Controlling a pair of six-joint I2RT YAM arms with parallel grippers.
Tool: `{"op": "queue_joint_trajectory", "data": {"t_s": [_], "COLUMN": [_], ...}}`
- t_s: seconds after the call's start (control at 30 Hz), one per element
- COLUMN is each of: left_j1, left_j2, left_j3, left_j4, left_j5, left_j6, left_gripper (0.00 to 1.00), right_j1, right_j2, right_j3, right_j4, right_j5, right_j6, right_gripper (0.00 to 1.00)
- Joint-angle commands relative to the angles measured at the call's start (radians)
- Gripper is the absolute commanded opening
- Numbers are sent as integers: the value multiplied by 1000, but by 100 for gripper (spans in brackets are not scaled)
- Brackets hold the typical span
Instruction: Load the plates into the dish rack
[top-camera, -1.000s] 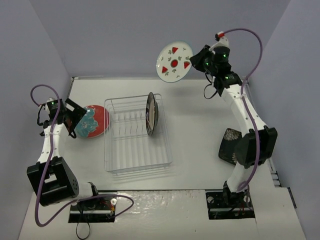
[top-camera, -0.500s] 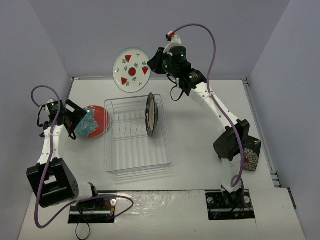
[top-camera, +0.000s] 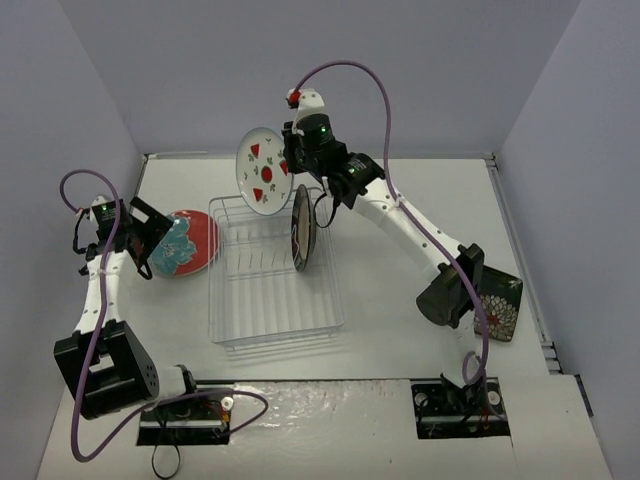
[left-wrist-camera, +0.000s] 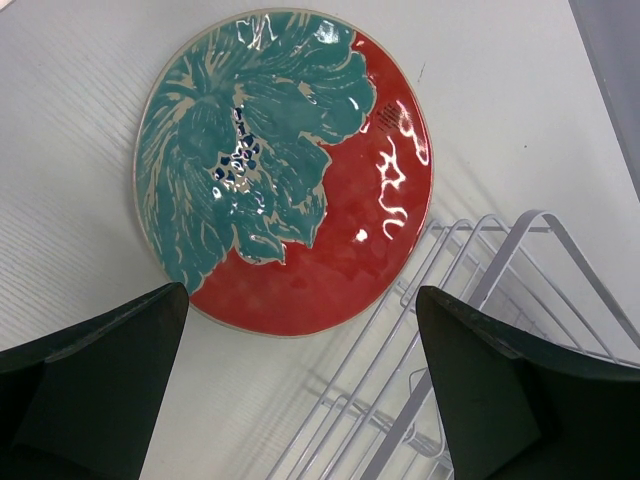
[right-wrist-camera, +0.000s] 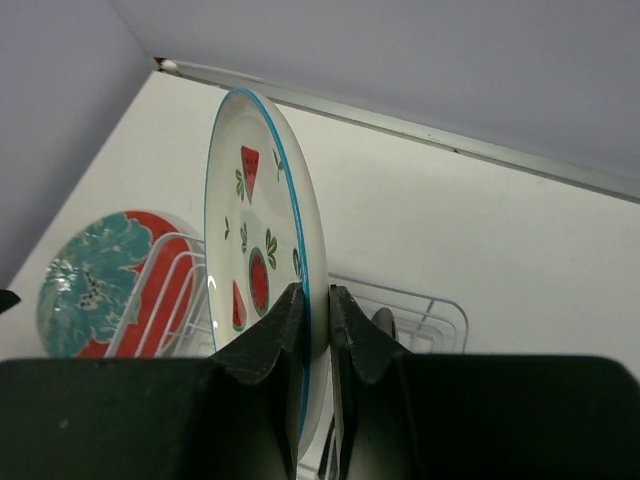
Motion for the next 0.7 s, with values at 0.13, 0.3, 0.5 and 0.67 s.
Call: {"op": "queue_joint_trajectory", "data": {"t_s": [0.13, 0.3, 0.5, 0.67], "left_j1": [6, 6, 6, 6], "left_j2": [-52, -57, -57, -57], "left_j3": [5, 0, -1, -2], "left_j4": [38, 41, 41, 44], "left_j5": [11, 9, 11, 13], "left_j6": [15, 15, 16, 16], "left_gripper": [97, 97, 97, 97], "right_j1": [154, 240, 314, 350], "right_j2": [-80, -65, -47, -22], "right_j3": [67, 59, 52, 47], "right_j4": [126, 165, 271, 362], "right_j5": [369, 596, 820, 952], "right_j6": [-213, -350, -509, -648], "right_gripper": [0, 0, 0, 0]}}
